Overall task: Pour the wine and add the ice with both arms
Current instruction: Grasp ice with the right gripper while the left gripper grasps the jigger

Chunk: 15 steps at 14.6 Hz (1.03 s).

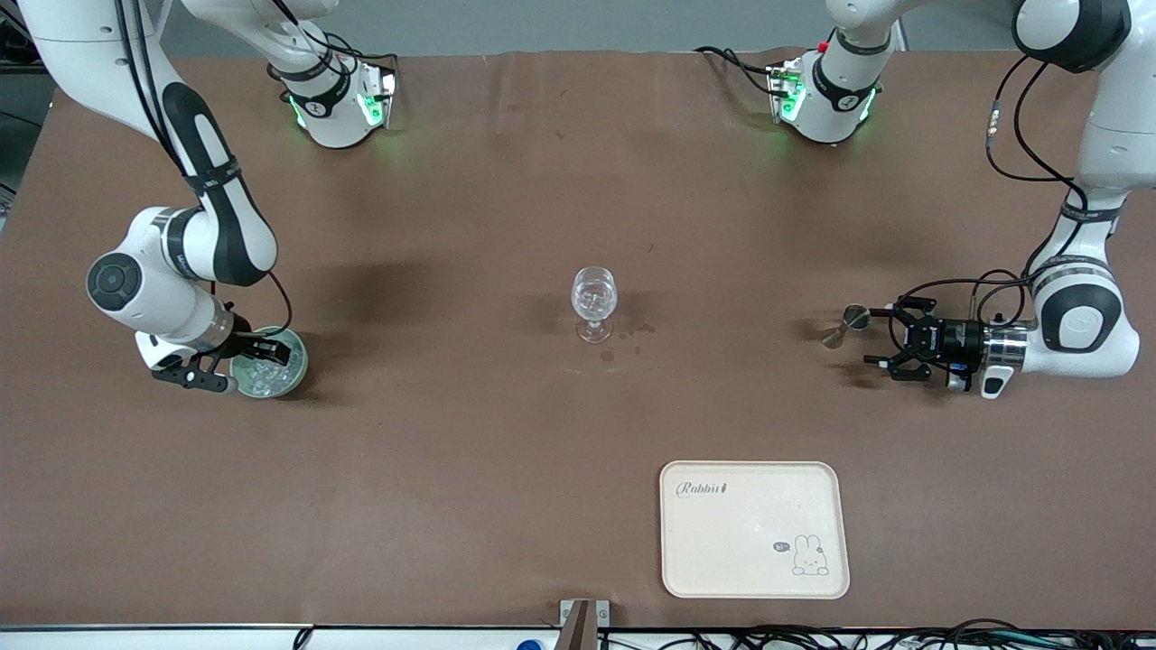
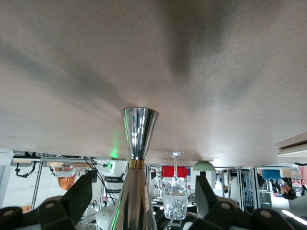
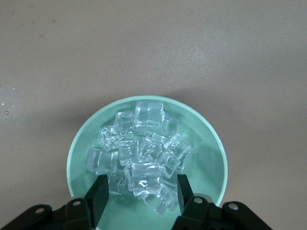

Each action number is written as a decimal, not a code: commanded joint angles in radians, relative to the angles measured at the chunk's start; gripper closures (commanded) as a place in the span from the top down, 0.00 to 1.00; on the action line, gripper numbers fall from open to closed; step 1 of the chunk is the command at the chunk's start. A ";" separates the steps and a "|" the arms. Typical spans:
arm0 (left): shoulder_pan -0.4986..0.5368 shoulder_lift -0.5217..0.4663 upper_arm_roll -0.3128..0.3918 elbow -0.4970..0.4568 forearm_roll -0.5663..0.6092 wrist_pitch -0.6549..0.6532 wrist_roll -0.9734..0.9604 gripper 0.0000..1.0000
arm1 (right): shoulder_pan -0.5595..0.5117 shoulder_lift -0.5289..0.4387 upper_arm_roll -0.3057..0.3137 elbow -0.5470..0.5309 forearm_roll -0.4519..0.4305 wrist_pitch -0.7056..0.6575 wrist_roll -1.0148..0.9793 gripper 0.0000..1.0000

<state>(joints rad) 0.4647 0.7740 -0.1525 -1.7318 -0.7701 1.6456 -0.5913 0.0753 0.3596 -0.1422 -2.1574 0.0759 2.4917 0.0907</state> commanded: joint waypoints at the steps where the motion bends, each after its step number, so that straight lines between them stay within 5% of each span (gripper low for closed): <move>1: 0.005 0.021 -0.004 -0.011 -0.025 -0.007 0.033 0.92 | -0.008 -0.005 0.004 -0.016 0.018 0.018 0.006 0.59; 9: -0.001 0.033 -0.009 -0.022 -0.025 -0.041 0.039 0.88 | -0.016 0.018 0.004 -0.015 0.018 0.049 0.006 0.44; 15: -0.003 0.050 -0.009 -0.021 -0.053 -0.061 0.073 0.83 | -0.014 -0.001 0.003 -0.005 0.018 0.032 0.004 0.15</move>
<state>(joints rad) 0.4629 0.8154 -0.1623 -1.7461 -0.7825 1.5949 -0.5553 0.0689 0.3816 -0.1443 -2.1566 0.0760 2.5240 0.0921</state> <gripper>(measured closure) 0.154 0.722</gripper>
